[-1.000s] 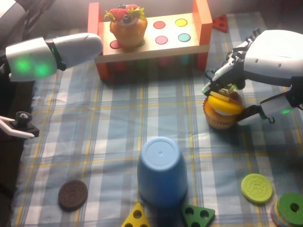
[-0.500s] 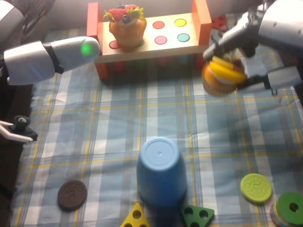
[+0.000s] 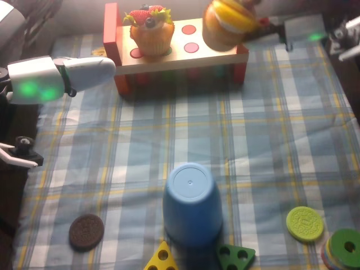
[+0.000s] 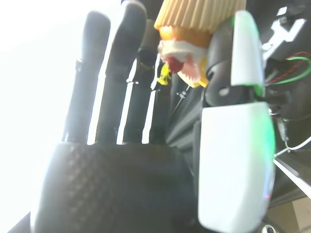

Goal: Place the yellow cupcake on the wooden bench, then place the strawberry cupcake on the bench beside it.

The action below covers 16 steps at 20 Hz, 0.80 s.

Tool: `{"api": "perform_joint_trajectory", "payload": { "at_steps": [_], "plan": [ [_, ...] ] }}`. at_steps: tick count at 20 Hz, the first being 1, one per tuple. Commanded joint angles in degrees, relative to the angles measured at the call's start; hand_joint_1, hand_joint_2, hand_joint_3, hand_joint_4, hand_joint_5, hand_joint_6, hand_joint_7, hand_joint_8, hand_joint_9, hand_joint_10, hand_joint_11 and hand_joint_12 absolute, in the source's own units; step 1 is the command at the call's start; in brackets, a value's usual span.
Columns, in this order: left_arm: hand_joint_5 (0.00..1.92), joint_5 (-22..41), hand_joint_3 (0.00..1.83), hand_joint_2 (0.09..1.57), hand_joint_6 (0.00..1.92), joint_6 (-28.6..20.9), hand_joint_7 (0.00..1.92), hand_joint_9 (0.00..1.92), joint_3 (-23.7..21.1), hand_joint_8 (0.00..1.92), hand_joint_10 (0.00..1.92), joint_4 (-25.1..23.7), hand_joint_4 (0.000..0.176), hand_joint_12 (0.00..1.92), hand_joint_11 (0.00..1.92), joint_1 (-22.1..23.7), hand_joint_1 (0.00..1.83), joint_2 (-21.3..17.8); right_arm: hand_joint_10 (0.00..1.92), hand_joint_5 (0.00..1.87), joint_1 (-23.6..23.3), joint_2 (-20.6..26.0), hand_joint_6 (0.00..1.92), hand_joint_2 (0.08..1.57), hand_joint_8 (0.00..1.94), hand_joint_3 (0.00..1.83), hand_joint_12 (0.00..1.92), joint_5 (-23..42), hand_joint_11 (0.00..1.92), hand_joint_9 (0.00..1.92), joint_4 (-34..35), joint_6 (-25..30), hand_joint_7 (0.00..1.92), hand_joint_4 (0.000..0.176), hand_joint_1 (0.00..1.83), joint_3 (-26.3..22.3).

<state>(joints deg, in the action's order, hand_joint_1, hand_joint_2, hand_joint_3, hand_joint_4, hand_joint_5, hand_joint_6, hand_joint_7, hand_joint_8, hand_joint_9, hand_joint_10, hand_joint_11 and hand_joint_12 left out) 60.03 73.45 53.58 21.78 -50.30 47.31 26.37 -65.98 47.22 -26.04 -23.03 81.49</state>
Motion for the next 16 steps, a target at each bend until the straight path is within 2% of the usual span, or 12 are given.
{"api": "perform_joint_trajectory", "payload": {
  "at_steps": [1, 2, 5, 6, 9, 10, 11, 12, 13, 14, 15, 16],
  "plan": [
    [0.00, 6.66, 0.00, 0.87, 0.00, -0.68, 0.00, 0.00, 0.26, 0.00, 0.00, -1.08, 0.176, 0.00, 0.00, 0.31, 0.93, 0.23, 1.01, 1.03, -1.91, -0.49, 0.83, 1.05, 0.59, 0.00, 1.30, 4.25, 0.81, 1.05, 2.99, -1.11, 1.20, 0.000, 1.37, 0.49],
    [0.00, 6.57, 0.00, 0.87, 0.00, -0.74, 0.00, 0.00, 0.34, 0.00, 0.00, -1.16, 0.176, 0.00, 0.00, 0.35, 0.89, 0.34, 0.80, 1.10, -3.11, -1.15, 0.76, 1.04, 0.62, 0.00, 1.31, 2.56, 0.71, 1.05, 2.98, -2.36, 1.22, 0.000, 1.28, 0.98],
    [0.00, 6.12, 0.00, 0.86, 0.00, -0.84, 0.00, 0.00, 0.65, 0.00, 0.00, -1.48, 0.176, 0.00, 0.00, 0.76, 0.88, 0.72, 0.65, 1.09, -5.02, -3.24, 0.78, 1.03, 0.54, 0.00, 1.19, -1.31, 0.85, 1.15, 2.98, -3.83, 1.28, 0.000, 1.26, 2.94],
    [0.00, 5.97, 0.00, 0.86, 0.00, -0.90, 0.00, 0.00, 0.79, 0.00, 0.00, -1.58, 0.176, 0.00, 0.00, 0.88, 0.90, 0.87, 0.95, 1.05, -5.39, -4.47, 0.81, 1.03, 0.45, 0.00, 1.17, -2.70, 0.85, 1.08, 2.99, -3.83, 1.27, 0.000, 1.37, 4.14],
    [0.00, 5.84, 0.00, 0.86, 0.00, -1.13, 0.00, 0.00, 0.95, 0.00, 0.00, -1.80, 0.166, 0.00, 0.00, 1.02, 0.86, 0.97, 1.04, 1.04, -5.66, -7.00, 0.87, 1.04, 0.39, 0.00, 1.13, -5.84, 0.85, 1.04, 2.99, -3.83, 1.26, 0.000, 1.39, 6.27],
    [0.00, 5.75, 0.00, 0.87, 0.00, -1.32, 0.00, 0.00, 1.10, 0.00, 0.00, -1.97, 0.174, 0.00, 0.00, 1.17, 0.86, 1.08, 1.04, 1.02, -5.66, -7.92, 0.89, 1.05, 0.41, 0.00, 1.13, -7.03, 0.72, 1.01, 2.98, -3.83, 1.28, 0.000, 1.39, 7.06],
    [0.00, 5.64, 0.00, 0.87, 0.00, -1.47, 0.00, 0.00, 1.22, 0.00, 0.00, -2.16, 0.176, 0.00, 0.00, 1.31, 0.85, 1.17, 0.82, 1.12, -5.66, -8.65, 0.77, 1.05, 0.73, 0.01, 1.31, -7.96, 0.46, 0.85, 2.98, -3.83, 1.11, 0.000, 1.27, 7.71],
    [0.00, 5.54, 0.00, 0.87, 0.00, -1.57, 0.00, 0.00, 1.30, 0.00, 0.00, -2.36, 0.166, 0.00, 0.00, 1.44, 0.85, 1.23, 0.76, 1.14, -5.65, -9.17, 0.70, 1.06, 0.84, 0.00, 1.36, -8.72, 0.31, 0.86, 2.98, -3.83, 1.09, 0.022, 1.25, 8.23],
    [0.00, 5.37, 0.00, 0.87, 0.00, -1.58, 0.00, 0.00, 1.35, 0.00, 0.00, -2.49, 0.172, 0.00, 0.00, 1.57, 0.83, 1.27, 0.89, 1.22, -5.65, -9.75, 0.47, 1.06, 1.02, 0.00, 1.47, -9.61, 0.45, 0.88, 2.98, -3.83, 1.04, 0.000, 1.26, 8.74],
    [0.01, 5.22, 0.00, 0.87, 0.00, -1.61, 0.00, 0.00, 1.43, 0.00, 0.00, -2.58, 0.170, 0.00, 0.00, 1.69, 0.84, 1.32, 0.85, 1.15, -5.65, -10.09, 0.63, 1.05, 0.87, 0.01, 1.40, -10.21, 0.43, 0.91, 2.97, -3.83, 1.12, 0.000, 1.26, 9.08],
    [0.01, 5.19, 0.00, 0.87, 0.00, -1.69, 0.00, 0.00, 1.48, 0.00, 0.00, -2.61, 0.170, 0.00, 0.00, 1.73, 0.85, 1.32, 1.04, 1.05, -5.65, -10.51, 0.83, 1.06, 0.80, 0.00, 1.34, -10.90, 0.54, 0.94, 2.83, -3.83, 1.12, 0.000, 1.36, 9.43],
    [0.01, 5.19, 0.00, 0.87, 0.00, -1.84, 0.00, 0.00, 1.51, 0.00, 0.00, -2.62, 0.163, 0.00, 0.00, 1.74, 0.85, 1.30, 1.13, 1.01, -5.64, -10.80, 0.91, 1.08, 0.80, 0.00, 1.34, -11.27, 0.53, 0.91, 2.64, -3.83, 1.11, 0.000, 1.38, 9.65]
  ]
}}
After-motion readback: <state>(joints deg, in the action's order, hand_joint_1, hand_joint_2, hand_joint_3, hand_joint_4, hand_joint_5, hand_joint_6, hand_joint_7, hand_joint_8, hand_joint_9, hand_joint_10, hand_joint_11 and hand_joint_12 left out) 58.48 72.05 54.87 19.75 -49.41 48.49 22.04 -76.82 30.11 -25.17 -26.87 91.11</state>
